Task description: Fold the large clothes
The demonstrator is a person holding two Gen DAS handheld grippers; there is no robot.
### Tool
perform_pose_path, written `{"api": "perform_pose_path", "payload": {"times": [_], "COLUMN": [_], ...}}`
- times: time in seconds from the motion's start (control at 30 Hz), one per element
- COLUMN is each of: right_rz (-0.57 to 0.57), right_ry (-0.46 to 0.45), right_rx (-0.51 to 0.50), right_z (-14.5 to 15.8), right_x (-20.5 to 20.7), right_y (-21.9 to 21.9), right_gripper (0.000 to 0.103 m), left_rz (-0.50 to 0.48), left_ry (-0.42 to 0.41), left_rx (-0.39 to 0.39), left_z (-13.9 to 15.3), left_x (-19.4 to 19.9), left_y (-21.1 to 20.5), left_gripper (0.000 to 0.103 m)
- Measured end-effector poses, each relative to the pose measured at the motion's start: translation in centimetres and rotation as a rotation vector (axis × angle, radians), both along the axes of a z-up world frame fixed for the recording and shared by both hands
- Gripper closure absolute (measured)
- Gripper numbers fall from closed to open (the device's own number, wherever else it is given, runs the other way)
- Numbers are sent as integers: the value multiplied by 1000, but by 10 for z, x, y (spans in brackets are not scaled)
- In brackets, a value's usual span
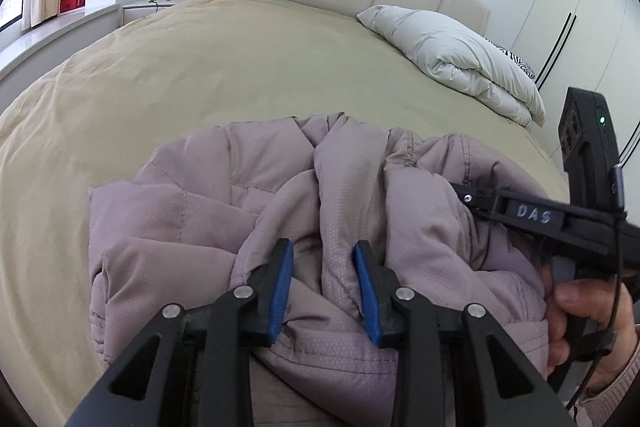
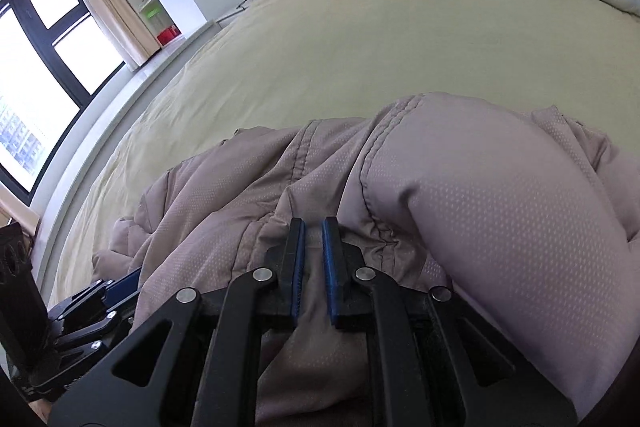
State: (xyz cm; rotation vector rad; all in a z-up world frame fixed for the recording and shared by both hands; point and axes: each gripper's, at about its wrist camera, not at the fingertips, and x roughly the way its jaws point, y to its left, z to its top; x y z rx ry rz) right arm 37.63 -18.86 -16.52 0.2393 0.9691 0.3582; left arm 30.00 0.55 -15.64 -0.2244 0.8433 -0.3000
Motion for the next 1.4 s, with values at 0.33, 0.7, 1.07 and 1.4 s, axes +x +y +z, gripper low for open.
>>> {"api": "perform_pose_path", "payload": {"times": [0.33, 0.7, 1.07, 1.4], "right_rz": [-135, -145, -189, -271], "right_ry": [37, -425, -615, -348], "right_rx": [-165, 45, 226, 100], "right_z": [-16, 95, 153, 109], "right_x": [3, -131, -370, -490], "right_y": [-59, -69, -100, -170], "right_gripper": [94, 93, 2, 2], "left_rz": [-12, 11, 87, 262], "left_ry": [-11, -88, -122, -210], "left_rx": [-15, -85, -110, 130], "left_z": [-7, 52, 85, 150], "left_x": [-1, -83, -272, -379], "left_y": [0, 46, 127, 232], "left_gripper": [68, 52, 23, 23]}}
